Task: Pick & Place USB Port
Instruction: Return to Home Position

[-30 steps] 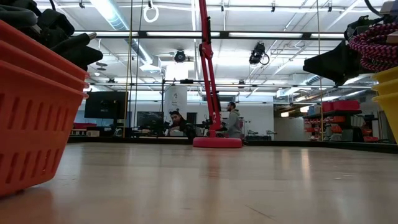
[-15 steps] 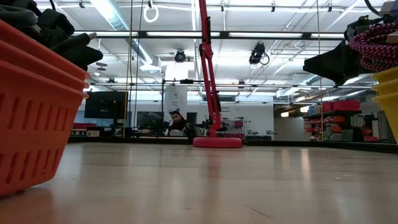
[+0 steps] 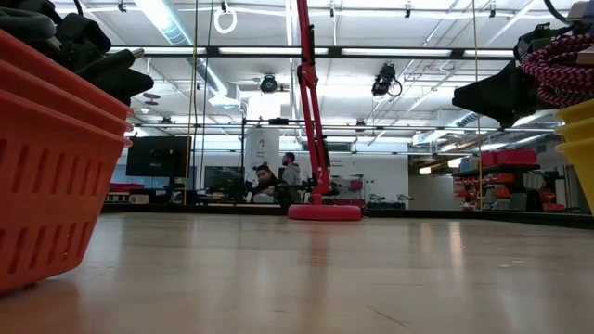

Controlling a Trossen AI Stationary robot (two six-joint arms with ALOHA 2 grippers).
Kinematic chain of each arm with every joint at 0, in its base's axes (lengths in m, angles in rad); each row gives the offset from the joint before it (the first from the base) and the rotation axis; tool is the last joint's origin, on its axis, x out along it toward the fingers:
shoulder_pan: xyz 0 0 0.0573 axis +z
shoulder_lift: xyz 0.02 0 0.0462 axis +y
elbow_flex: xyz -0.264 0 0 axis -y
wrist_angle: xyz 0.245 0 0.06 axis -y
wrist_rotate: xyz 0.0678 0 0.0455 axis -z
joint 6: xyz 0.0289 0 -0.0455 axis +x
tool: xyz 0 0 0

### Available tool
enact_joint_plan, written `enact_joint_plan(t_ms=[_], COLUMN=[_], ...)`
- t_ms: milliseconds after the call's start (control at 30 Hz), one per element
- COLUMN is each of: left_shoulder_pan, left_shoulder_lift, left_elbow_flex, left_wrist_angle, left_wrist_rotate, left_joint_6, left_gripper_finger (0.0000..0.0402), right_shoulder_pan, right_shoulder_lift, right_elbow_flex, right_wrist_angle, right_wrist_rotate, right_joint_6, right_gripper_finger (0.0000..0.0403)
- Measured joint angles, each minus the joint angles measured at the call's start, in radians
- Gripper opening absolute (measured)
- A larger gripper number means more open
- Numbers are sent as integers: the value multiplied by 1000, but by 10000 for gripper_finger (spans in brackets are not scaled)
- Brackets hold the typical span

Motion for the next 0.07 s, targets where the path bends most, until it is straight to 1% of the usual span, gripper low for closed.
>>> enact_joint_plan(t_ms=[67], left_shoulder_pan=[0], left_shoulder_lift=[0], left_elbow_flex=[0], left_wrist_angle=[0], left_wrist_rotate=[0], left_joint_6=[0], left_gripper_finger=[25], right_shoulder_pan=[0], right_shoulder_lift=[0], right_elbow_flex=[0], right_wrist_angle=[0], right_wrist_rotate=[0], right_joint_6=[0], right_gripper_finger=[150])
